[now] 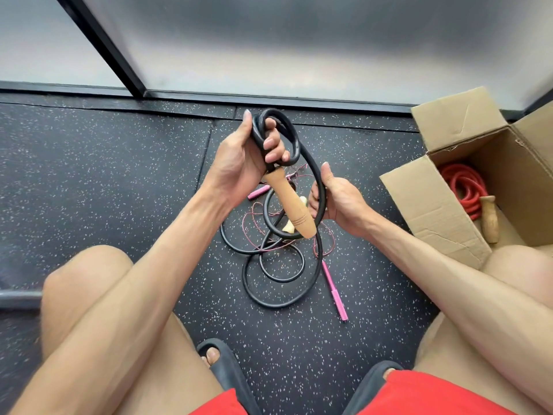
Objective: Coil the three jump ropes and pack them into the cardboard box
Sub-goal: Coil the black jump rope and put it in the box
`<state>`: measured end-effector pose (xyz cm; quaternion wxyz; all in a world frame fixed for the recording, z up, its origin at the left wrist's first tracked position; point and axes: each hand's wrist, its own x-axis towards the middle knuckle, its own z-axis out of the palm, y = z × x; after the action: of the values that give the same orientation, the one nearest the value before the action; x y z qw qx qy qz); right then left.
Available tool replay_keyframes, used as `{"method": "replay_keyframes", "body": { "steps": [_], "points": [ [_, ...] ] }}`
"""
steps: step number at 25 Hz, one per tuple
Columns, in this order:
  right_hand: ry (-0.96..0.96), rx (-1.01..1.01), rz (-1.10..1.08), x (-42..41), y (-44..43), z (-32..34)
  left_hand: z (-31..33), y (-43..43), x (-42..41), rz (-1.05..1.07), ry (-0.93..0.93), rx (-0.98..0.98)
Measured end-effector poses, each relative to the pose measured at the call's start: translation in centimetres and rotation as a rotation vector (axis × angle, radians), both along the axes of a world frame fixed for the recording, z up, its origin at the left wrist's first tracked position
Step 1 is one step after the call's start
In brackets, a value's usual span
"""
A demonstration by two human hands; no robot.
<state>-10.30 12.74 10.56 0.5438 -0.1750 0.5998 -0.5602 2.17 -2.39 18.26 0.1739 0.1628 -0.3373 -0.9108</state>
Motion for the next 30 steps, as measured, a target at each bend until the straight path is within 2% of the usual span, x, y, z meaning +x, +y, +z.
{"method": "replay_keyframes", "body": {
  "steps": [5, 8, 13, 18, 21, 25, 27, 30],
  "points": [
    [-0.220, -0.018, 0.116, -0.2, 0.5, -0.9, 0.4, -1.0, 0.3, 0.143, -0.072, -0.144],
    [-0.283, 0.015, 0.200, 0.3, 0.9, -1.5, -0.1, -1.1, 0.1, 0.252, -0.089, -0.196],
    [-0.455, 0.044, 0.190, 2.0, 0.8, -0.9, -1.9, -0.6, -0.3, 0.412, -0.252, -0.638],
    [-0.540, 0.035, 0.166, 2.8, 1.4, -0.3, -3.0, -0.1, 0.1, 0.448, -0.431, -1.097],
    [-0.443, 0.097, 0.133, 2.6, 1.4, -0.3, -4.3, -0.5, 0.5, 0.373, -0.542, -1.398],
    [-0.252, 0.189, 0.148, 1.8, 1.7, -1.1, -5.6, -0.7, 0.5, 0.350, -0.622, -1.595],
    [0.015, 0.228, 0.241, 1.9, 1.8, -1.1, -6.2, -0.5, 0.4, 0.353, -0.692, -1.704],
    [0.626, 0.281, 0.370, 2.0, 1.8, -0.6, -6.6, -0.1, 0.5, 0.376, -0.769, -1.809]
  ]
}}
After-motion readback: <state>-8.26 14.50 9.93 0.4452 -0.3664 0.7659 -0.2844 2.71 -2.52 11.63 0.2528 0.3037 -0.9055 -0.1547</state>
